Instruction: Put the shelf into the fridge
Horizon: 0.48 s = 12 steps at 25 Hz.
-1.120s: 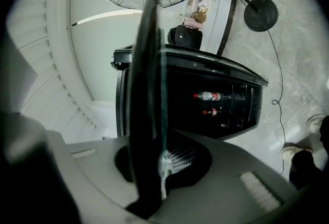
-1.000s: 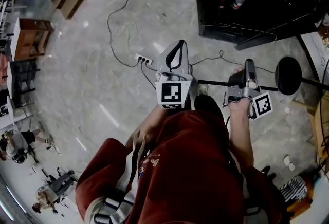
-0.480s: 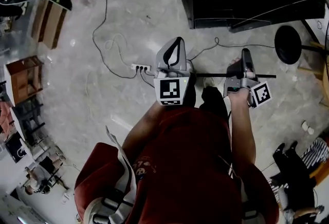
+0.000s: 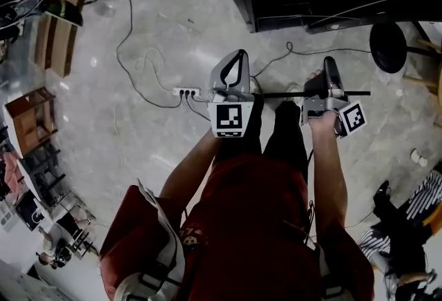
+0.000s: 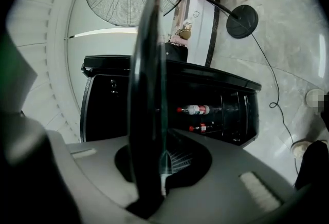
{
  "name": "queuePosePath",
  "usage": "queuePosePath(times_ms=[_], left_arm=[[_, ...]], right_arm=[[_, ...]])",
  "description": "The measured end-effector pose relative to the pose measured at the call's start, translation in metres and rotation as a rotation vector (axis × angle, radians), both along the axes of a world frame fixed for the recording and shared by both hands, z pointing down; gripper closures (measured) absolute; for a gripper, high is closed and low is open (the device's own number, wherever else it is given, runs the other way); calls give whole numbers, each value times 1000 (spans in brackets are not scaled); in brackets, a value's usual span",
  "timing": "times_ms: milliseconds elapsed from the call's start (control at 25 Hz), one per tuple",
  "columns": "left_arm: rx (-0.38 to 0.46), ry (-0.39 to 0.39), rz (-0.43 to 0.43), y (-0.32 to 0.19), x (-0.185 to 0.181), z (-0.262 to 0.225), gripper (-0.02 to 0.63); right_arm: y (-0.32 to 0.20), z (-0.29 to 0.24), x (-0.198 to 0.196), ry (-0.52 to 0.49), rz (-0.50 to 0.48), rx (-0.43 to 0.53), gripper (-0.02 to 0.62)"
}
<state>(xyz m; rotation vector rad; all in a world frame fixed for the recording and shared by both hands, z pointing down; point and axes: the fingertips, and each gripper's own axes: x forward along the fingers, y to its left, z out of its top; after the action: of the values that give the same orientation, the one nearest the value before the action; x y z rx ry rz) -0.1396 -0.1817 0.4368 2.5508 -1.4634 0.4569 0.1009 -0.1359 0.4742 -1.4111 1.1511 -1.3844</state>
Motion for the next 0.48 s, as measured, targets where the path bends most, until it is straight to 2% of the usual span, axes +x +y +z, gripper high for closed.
queuePosePath(times_ms=[200,480], left_arm=[[6,-4,-24,5,13,18,600],[0,17,-117,10,15,39,600]], right_arm=[[-3,26,11,-8,-48,-25,586],[-21,44,14,-29,-100,34,586]])
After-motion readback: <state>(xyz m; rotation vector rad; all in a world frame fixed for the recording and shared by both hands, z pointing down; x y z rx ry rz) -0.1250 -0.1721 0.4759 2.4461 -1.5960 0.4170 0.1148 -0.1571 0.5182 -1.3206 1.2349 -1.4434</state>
